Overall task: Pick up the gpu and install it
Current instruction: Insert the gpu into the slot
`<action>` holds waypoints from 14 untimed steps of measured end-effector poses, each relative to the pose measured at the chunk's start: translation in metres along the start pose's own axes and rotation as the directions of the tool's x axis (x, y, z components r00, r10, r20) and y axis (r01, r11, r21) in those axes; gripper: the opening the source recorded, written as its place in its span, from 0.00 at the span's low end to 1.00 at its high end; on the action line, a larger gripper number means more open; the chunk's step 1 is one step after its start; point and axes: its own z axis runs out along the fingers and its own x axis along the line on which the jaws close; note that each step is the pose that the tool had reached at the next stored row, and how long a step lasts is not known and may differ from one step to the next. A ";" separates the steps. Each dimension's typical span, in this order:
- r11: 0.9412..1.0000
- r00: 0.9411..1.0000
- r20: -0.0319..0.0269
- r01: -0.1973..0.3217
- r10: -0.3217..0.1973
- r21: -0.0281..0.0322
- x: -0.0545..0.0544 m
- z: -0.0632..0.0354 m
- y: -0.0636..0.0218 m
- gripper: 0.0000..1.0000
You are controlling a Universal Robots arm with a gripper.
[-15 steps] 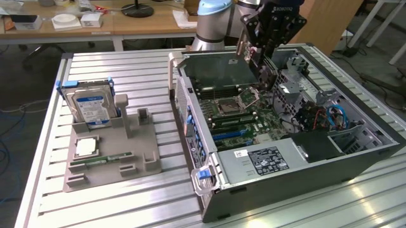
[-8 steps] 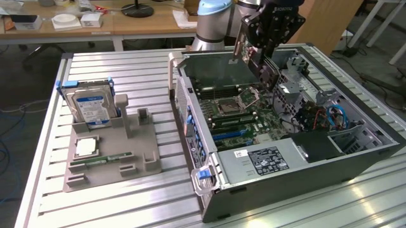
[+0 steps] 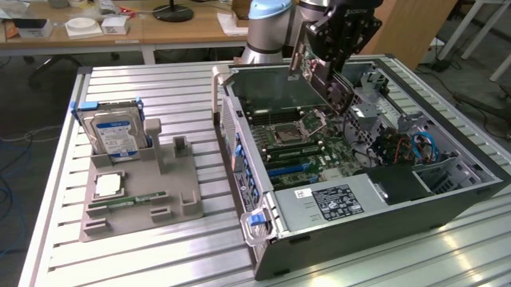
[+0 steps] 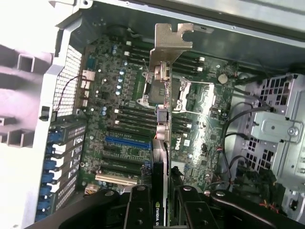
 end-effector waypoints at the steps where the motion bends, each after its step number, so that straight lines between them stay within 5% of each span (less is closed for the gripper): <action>1: 1.000 1.000 0.000 0.013 -0.013 0.000 0.000 0.0000 0.0000 0.26; 7: 0.995 0.995 0.000 0.098 -0.098 -0.003 0.000 0.0002 0.0000 0.26; 14: 0.981 0.981 0.000 0.193 -0.193 -0.005 0.000 0.0004 0.0000 0.26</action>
